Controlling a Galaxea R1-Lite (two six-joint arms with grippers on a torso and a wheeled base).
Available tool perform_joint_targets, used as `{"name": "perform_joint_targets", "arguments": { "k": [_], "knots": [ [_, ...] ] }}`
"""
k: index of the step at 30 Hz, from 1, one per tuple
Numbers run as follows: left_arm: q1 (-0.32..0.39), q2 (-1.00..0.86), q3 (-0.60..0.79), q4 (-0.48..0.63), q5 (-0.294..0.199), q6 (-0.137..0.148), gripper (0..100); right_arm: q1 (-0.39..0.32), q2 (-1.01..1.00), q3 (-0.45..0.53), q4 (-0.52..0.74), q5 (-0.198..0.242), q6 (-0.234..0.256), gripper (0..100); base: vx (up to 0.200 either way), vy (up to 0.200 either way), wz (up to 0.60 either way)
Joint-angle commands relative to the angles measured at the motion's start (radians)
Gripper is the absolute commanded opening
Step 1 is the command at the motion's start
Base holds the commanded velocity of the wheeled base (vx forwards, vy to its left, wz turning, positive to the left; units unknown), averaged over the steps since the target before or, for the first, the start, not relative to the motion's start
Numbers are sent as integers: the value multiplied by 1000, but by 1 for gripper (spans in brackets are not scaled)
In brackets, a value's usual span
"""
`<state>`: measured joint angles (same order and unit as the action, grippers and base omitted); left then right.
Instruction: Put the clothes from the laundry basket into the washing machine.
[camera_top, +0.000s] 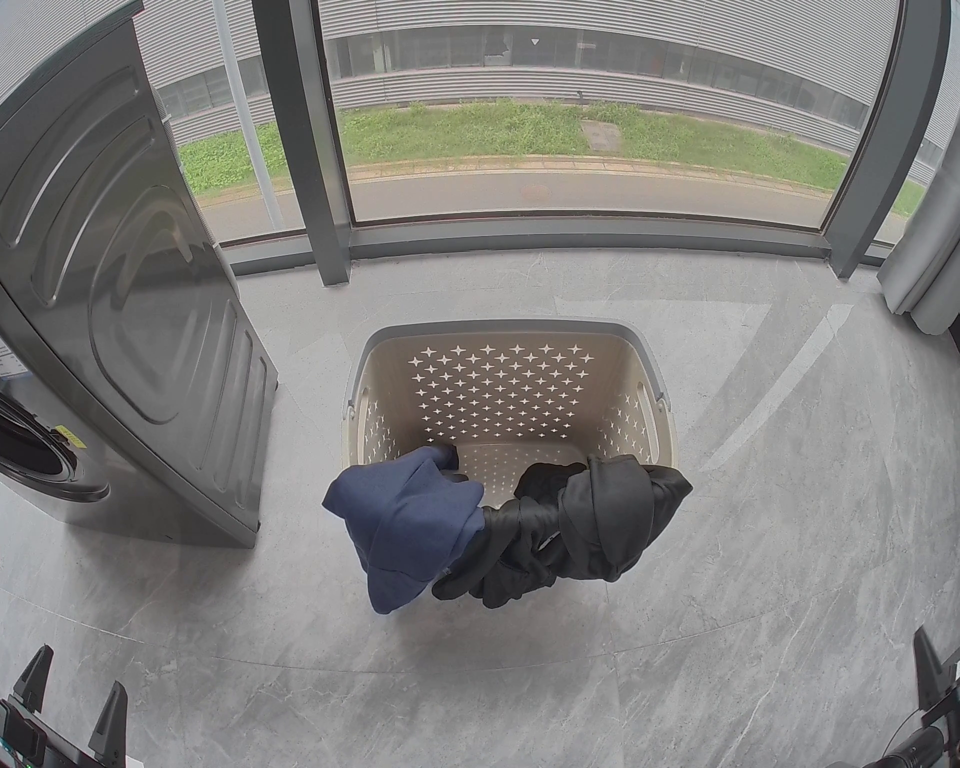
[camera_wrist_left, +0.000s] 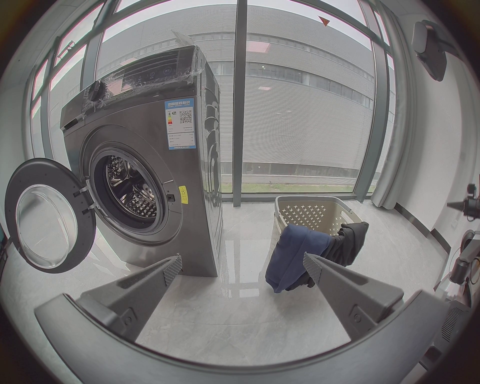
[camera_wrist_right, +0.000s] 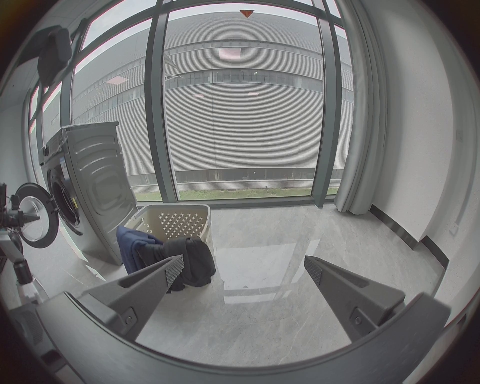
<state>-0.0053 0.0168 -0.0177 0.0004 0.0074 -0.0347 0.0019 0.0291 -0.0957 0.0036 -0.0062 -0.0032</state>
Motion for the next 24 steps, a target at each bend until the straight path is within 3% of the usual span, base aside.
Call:
{"name": "perform_joint_targets", "arguments": {
  "k": [1,3,7,13,20,24],
  "knots": [
    [-1,-12,16,0,0,-1,100,1,202,-133,68,28,11,100,0,0,0],
    [1,-12,16,0,0,-1,100,10,322,-101,45,54,28,100,0,0,0],
    [1,-12,16,0,0,-1,100,23,583,-87,-131,101,118,100,0,0,0],
    [1,-12,16,0,0,-1,100,110,824,-79,-326,103,134,100,0,0,0],
    [1,-12,16,0,0,-1,100,181,936,-99,-350,98,132,100,171,0,0],
    [-1,-12,16,0,0,-1,100,185,1048,-104,-430,97,135,100,0,0,0]
  ]
}}
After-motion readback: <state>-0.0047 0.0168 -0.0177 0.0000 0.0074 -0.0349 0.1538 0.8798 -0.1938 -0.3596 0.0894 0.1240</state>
